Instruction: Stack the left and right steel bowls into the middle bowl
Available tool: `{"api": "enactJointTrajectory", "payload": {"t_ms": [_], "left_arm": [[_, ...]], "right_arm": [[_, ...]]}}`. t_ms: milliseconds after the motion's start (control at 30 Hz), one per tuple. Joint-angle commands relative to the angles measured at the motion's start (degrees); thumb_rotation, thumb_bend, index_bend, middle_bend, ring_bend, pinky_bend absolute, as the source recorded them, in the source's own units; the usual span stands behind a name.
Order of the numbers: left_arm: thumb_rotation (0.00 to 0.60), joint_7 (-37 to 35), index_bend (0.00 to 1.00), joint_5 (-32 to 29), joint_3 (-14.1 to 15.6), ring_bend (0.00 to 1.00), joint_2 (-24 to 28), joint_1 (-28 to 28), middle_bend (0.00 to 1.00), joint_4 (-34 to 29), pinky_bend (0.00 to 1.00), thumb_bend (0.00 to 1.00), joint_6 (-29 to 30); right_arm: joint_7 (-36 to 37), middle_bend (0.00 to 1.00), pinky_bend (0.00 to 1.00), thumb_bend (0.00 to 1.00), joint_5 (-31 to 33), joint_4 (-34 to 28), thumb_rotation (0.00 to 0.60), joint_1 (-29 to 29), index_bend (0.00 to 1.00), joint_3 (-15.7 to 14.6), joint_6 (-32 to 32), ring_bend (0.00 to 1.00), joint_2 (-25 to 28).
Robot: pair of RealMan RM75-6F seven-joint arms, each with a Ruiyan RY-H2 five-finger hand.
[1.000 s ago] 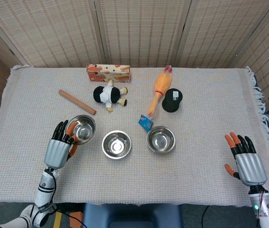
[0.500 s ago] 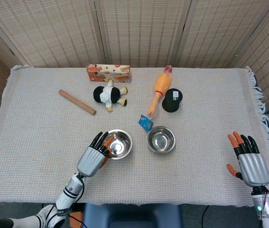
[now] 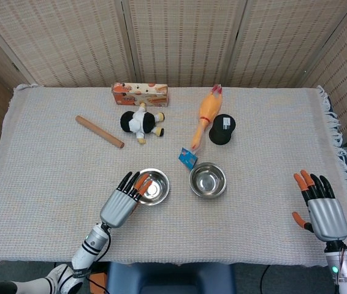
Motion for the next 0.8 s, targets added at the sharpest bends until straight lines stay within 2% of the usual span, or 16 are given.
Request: {"api": "enactJointTrajectory", "payload": {"t_ms": [33,233,467,533,600,800], "left_arm": [[0.6,2.12,0.0,-0.73,0.91,0.0,3.49,1.11,0.0,-4.71,0.12,0.47,-1.09],[0.6,4.53,0.0,-2.29,5.15,0.0,14.86,6.49,0.0,-16.73,0.12,0.47,-0.08],[0.6,3.09,0.0,-6.31,7.75,0.0,25.68,15.29,0.0,-22.88,0.11,0.47,6.46],[0.6,1.07,0.0,-6.75,7.56,0.0,27.53,17.37,0.0,-23.62,0.11,0.47,9.09],[0.6,-1.82,0.0,-6.99,7.32,0.0,28.98,18.88,0.0,-23.8,0.11,0.47,10.87],[0.6,-6.14,0.0,-8.38,5.91,0.0,30.78,21.2,0.0,-22.88,0.11,0.47,12.2]], "right_arm": [[-0.21,0.0,0.0,0.15,-0.02,0.19,0.6,0.13,0.0,-0.07,-0.26,0.0,-0.24],[-0.99,0.0,0.0,0.15,-1.74,1.36,0.6,1.99,0.0,-1.11,-3.44,0.0,-2.2],[-4.28,0.0,0.0,0.15,-4.56,4.09,0.6,8.35,0.0,-0.72,-11.16,0.0,-7.67],[-5.88,0.0,0.0,0.15,-4.04,4.54,0.6,10.52,0.04,0.24,-13.69,0.0,-9.9],[-7.54,0.0,0.0,0.15,-2.96,5.5,0.6,12.58,0.12,1.38,-16.02,0.0,-12.36],[-13.46,0.0,0.0,0.15,-0.78,11.55,0.6,17.66,0.27,4.14,-19.76,0.0,-20.67]]}}
